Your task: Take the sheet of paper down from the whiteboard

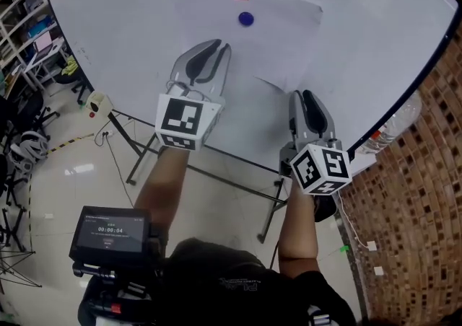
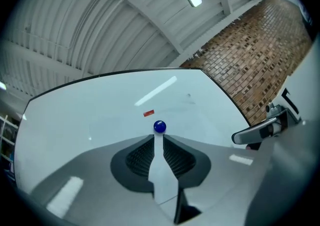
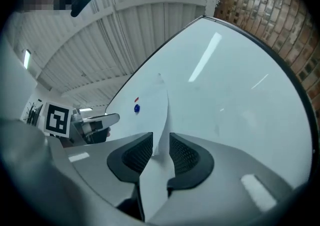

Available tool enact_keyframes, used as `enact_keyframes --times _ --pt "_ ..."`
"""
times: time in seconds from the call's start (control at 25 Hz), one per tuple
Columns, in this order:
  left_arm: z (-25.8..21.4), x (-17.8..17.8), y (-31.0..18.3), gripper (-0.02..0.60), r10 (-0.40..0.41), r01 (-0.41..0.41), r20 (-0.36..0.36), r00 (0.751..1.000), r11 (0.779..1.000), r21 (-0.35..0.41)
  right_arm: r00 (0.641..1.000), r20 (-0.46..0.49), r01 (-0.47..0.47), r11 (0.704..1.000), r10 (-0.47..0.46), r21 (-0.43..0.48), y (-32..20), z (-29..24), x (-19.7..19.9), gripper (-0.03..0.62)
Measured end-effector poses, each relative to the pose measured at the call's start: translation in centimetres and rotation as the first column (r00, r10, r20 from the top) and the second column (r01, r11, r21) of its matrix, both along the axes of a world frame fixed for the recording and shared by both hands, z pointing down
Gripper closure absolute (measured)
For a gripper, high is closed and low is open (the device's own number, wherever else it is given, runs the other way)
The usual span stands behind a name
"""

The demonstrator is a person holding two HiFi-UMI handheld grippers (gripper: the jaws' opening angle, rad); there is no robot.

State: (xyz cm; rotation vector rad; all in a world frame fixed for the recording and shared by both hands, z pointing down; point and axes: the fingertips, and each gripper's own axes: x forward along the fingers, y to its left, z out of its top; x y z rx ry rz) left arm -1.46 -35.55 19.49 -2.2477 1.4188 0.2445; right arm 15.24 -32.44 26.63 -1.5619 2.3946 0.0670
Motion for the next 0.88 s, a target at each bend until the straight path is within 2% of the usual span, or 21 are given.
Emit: enact_keyframes --times 0.24,0.48,0.68,0.88 --pt "-2.5 2.0 -0.9 0.474 -0.016 0.015 0.097 0.995 1.0 0.013 1.0 0.018 0.017 1.0 -0.017 -0.002 -0.6 -1.3 0.3 0.456" --pt "-3.4 3.7 -2.4 0.442 -0.032 0.036 0.147 0.989 0.999 -0.028 0.997 0.038 0.065 0.998 -0.065 -0.012 -1.0 -3.0 0.6 0.433" --pt "-4.2 4.5 -2.2 0.436 -0.029 0.03 0.147 0.989 1.0 -0.004 0.996 0.0 0.09 0.995 -0.09 -0.037 -1.5 -2.9 -0.1 0.431" --pt "-5.0 5.1 -2.3 0.437 -0.031 0.029 0.138 0.99 0.999 0.012 0.993 0.017 0.115 0.992 -0.114 -0.052 -1.8 -3.0 0.0 0.442"
